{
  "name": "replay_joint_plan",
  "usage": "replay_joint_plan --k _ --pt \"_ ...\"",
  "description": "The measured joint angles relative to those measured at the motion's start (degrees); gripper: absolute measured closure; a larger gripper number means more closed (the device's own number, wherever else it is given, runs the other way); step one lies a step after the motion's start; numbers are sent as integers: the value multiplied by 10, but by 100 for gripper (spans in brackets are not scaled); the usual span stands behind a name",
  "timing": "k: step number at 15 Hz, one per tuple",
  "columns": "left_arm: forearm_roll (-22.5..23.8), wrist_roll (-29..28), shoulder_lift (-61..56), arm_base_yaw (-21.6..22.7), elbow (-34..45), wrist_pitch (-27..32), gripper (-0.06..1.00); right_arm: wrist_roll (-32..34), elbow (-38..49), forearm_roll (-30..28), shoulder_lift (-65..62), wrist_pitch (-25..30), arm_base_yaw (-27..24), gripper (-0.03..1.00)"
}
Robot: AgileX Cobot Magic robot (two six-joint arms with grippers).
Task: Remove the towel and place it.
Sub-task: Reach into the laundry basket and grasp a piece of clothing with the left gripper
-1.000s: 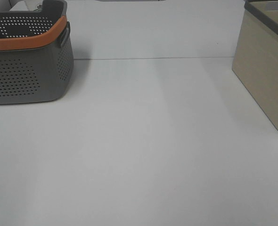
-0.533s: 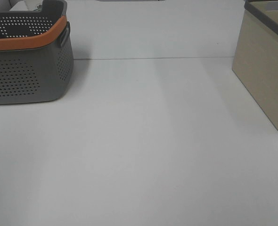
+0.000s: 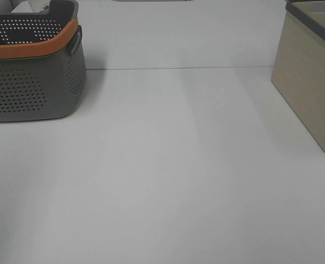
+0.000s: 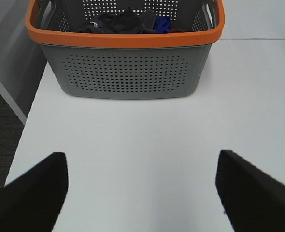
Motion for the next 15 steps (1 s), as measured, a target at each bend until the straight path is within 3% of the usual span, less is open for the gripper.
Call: replay_joint_plan --k 9,15 --pt "3 -1 193 0 -128 -1 18 0 0 0 0 0 0 18" --pt "3 -65 358 0 -249 -7 18 0 0 0 0 0 0 18"
